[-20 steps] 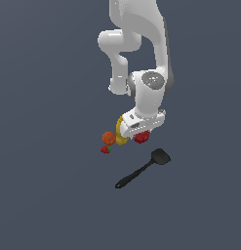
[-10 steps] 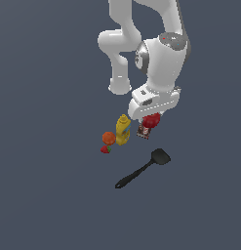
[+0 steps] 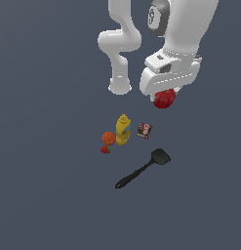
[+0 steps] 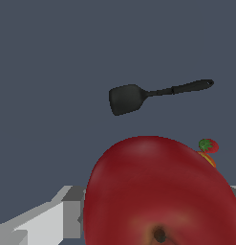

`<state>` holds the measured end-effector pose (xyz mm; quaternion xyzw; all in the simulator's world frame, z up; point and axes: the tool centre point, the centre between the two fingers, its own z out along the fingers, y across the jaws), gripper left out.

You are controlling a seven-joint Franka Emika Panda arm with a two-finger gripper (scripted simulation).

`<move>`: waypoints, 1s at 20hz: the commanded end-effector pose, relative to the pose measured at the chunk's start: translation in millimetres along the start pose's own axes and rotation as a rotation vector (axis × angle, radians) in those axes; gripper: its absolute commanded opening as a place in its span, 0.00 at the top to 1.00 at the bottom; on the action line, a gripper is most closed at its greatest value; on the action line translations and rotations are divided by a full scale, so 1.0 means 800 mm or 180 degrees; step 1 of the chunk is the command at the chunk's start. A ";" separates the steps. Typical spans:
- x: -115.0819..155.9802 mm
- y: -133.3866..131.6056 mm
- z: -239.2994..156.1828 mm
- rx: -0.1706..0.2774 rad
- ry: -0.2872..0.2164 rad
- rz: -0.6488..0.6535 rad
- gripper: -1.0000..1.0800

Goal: Pick up a designated object from a clutter of objects.

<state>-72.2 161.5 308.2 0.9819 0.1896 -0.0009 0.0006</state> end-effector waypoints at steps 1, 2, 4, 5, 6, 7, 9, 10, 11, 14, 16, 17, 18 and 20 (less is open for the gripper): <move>-0.001 -0.011 -0.032 -0.0001 0.0005 0.0001 1.00; -0.001 -0.015 -0.044 0.0001 0.0005 0.0000 1.00; -0.001 -0.022 -0.065 0.0001 0.0005 0.0000 1.00; -0.001 -0.026 -0.075 0.0001 0.0005 0.0000 1.00; -0.001 -0.029 -0.084 0.0001 0.0005 0.0000 1.00; -0.001 -0.032 -0.092 0.0001 0.0006 0.0002 1.00; -0.001 -0.037 -0.107 0.0001 0.0006 0.0002 1.00; -0.001 -0.039 -0.113 0.0001 0.0006 0.0002 1.00; 0.000 -0.041 -0.119 0.0001 0.0006 0.0002 1.00; 0.001 -0.045 -0.133 0.0002 0.0006 0.0003 1.00; 0.001 -0.047 -0.139 0.0002 0.0006 0.0004 1.00; 0.001 -0.048 -0.141 0.0002 0.0006 0.0004 1.00; 0.002 -0.048 -0.142 0.0002 0.0006 0.0004 1.00; 0.002 -0.049 -0.143 0.0002 0.0006 0.0004 1.00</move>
